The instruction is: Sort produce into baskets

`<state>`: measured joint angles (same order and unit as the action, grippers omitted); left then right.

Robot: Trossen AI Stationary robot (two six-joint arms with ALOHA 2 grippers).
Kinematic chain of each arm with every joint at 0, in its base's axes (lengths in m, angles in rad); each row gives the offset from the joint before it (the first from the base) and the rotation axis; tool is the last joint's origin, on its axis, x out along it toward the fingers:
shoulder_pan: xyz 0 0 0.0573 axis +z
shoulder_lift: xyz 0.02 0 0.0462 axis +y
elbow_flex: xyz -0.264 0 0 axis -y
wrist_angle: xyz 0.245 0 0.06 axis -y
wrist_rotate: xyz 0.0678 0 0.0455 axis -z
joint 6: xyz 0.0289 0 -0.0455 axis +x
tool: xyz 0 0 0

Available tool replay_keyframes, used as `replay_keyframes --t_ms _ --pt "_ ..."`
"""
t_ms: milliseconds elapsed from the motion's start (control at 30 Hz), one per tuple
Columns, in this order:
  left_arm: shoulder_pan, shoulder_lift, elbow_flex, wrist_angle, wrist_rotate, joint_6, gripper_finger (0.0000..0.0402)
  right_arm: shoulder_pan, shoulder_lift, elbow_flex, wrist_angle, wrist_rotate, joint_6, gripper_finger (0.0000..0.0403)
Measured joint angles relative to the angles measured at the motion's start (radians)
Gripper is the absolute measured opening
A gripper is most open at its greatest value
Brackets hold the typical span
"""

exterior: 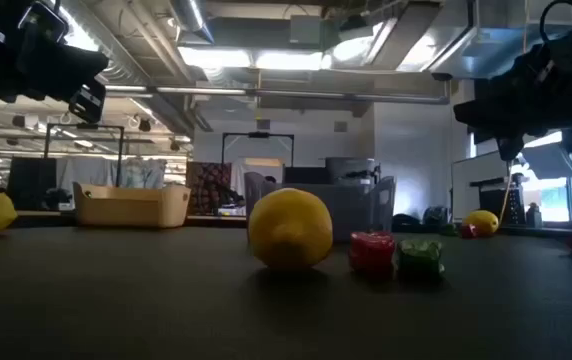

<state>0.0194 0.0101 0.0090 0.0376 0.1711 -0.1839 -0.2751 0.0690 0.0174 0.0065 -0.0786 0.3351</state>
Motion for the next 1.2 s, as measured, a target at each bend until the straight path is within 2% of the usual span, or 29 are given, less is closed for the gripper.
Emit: replay_keyframes --t_ms 933,1200 --pt "0.0 0.0 0.0 0.0 0.0 0.001 0.0005 0.0 0.0 0.0 0.0 0.0 0.0 0.0003" --pt "0.0 0.0 0.0 0.0 0.0 0.052 0.0005 0.0 0.0 0.0 0.0 0.0 0.0 0.0003"
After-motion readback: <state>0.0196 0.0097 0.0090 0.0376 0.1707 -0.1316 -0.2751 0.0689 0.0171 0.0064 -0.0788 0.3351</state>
